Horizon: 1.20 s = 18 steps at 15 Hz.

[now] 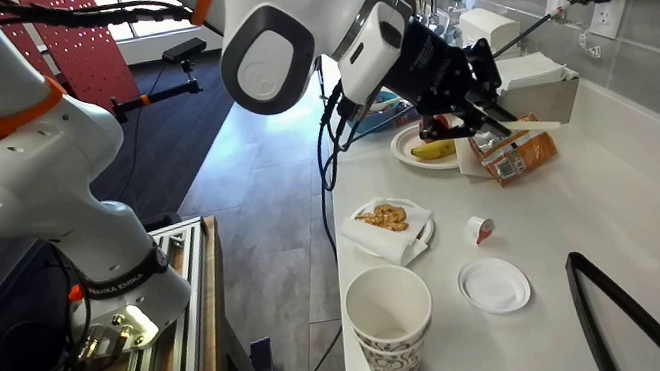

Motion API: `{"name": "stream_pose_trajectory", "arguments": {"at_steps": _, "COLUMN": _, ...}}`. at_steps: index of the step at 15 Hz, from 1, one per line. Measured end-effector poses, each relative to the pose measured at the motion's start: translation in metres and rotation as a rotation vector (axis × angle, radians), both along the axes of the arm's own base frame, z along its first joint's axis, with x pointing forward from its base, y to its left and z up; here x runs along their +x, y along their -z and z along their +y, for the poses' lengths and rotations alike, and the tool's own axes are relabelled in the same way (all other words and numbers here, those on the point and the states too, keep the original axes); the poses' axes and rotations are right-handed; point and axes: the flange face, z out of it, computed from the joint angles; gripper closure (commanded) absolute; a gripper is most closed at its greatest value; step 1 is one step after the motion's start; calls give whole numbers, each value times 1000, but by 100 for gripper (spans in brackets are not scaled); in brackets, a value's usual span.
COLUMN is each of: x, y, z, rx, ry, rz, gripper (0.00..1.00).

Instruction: Pick up the folk and put it in the cup

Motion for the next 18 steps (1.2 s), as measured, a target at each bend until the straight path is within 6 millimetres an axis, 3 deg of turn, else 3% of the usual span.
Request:
{"name": "stream_pose_trajectory", "arguments": {"at_steps": 3, "x": -38, "y": -23, "z": -57, "rx": -89, "ry": 103, "rz": -42, "gripper": 97}}
{"name": "stream_pose_trajectory", "arguments": {"at_steps": 5, "x": -59, "y": -30, "z": -68, "rx": -142, "ry": 137, "rz": -24, "gripper": 97}}
{"name": "stream_pose_trajectory", "arguments": {"at_steps": 7, "x": -71, "y": -23, "z": -53, "rx": -162, "ry": 134, "rz": 45, "gripper": 97}}
{"name": "stream_pose_trajectory", "arguments": {"at_steps": 10, "x": -76, "y": -14, "z": -11, "rx": -211, "ry": 104, "rz": 112, "gripper": 97}}
{"name": "stream_pose_trajectory", "arguments": {"at_steps": 12, "x": -75, "y": -20, "z": 8, "rx": -260, "ry": 112, "rz": 107, "gripper": 97}}
{"name": "stream_pose_trajectory", "arguments": {"at_steps": 15, "x": -72, "y": -36, "z": 20, "rx": -327, "ry": 152, "rz": 83, "gripper": 97}}
{"name": "stream_pose_trajectory", "arguments": {"at_steps": 18, "x": -76, "y": -42, "z": 16, "rx": -384, "ry": 216, "rz": 94, "gripper": 97}}
